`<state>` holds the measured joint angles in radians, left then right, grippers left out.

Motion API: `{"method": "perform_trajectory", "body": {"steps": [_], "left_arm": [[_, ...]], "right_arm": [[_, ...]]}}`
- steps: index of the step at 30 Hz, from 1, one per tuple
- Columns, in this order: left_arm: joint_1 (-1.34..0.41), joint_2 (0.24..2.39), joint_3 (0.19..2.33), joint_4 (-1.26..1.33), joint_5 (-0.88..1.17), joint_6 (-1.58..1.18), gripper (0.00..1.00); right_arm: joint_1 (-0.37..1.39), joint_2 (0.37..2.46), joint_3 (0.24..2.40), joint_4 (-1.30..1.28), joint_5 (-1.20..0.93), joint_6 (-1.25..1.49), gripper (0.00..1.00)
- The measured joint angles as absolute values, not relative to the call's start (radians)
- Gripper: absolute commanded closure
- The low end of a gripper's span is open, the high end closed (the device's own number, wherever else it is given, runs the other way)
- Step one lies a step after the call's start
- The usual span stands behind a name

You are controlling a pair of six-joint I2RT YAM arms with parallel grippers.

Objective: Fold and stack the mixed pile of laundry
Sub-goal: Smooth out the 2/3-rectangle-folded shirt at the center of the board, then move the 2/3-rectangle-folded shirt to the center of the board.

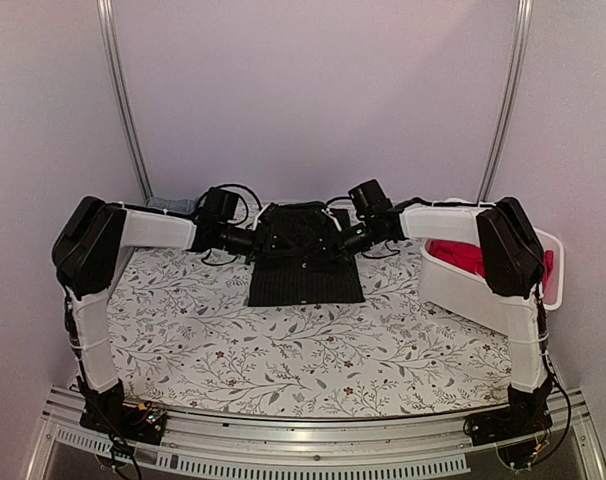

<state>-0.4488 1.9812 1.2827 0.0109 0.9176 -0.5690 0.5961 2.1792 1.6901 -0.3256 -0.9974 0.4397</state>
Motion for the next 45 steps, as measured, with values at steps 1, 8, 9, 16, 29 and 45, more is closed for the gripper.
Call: {"method": "perform_trajectory", "body": {"steps": [1,8,9,16,29,45], "left_arm": [[-0.456,2.011,1.295,0.047,0.932,-0.590,0.37],[-0.443,2.177,1.271,0.159,0.941,-0.683,0.37],[-0.438,2.187,1.250,0.159,0.939,-0.685,0.36],[-0.416,2.157,1.165,0.189,0.970,-0.656,0.35],[-0.414,2.082,1.320,0.038,0.959,-0.578,0.37],[-0.384,2.214,1.289,0.066,0.895,-0.580,0.40]], "right_arm": [[0.603,2.203,1.695,-0.306,-1.011,0.457,0.56],[0.563,2.381,1.667,-0.243,-1.003,0.532,0.59],[0.557,2.392,1.649,-0.244,-1.002,0.532,0.59],[0.558,2.363,1.574,-0.224,-1.013,0.486,0.56],[0.539,2.259,1.759,-0.359,-0.952,0.434,0.70],[0.589,2.465,1.863,-0.432,-0.779,0.330,0.74]]}}
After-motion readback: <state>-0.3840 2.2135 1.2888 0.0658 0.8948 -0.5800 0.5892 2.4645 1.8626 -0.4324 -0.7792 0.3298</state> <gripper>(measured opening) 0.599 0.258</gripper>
